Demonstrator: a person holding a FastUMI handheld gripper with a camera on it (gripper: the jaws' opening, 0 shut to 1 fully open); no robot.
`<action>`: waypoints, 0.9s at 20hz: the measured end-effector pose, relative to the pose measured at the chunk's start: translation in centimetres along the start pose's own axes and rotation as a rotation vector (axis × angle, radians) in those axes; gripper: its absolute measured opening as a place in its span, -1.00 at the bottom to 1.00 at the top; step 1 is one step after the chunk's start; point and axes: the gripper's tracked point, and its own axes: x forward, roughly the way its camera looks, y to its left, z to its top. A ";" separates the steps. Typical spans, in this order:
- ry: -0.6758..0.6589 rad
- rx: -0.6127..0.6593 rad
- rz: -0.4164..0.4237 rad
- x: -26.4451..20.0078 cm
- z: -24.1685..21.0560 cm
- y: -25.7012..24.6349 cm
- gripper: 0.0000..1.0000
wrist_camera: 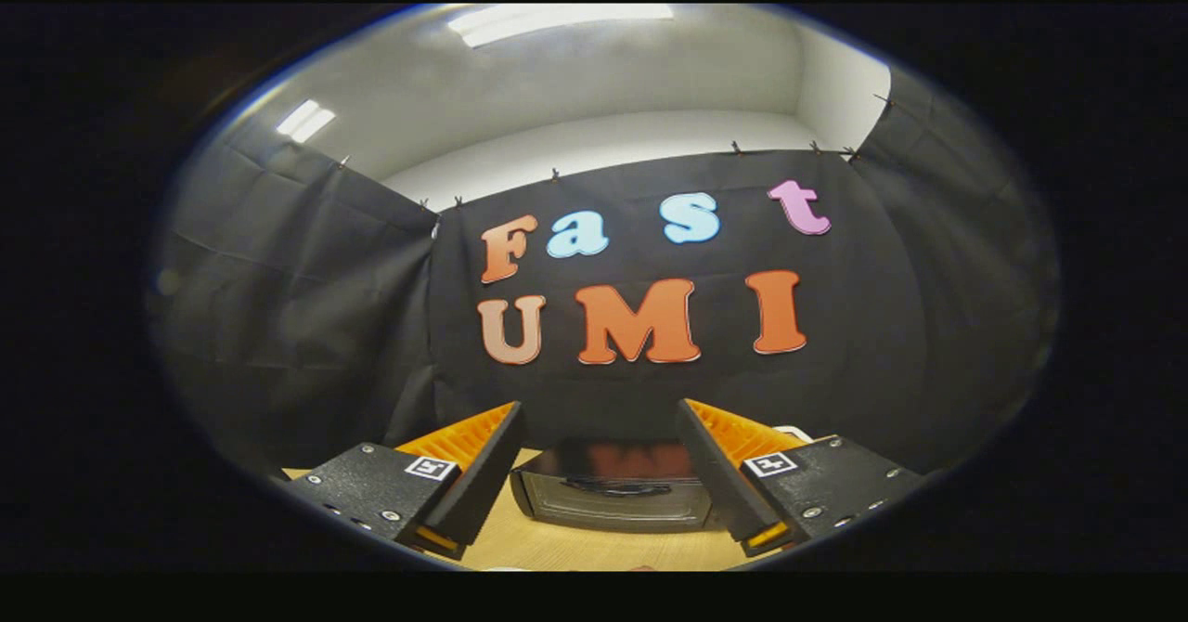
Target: Open the toaster oven, put the food inside, and close the toaster oven door.
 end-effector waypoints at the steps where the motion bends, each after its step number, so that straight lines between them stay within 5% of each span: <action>1: 0.007 -0.002 -0.009 0.7 -0.7 -0.1 0.93; 18: 0.351 -0.039 -0.127 13.2 -21.3 -2.5 0.94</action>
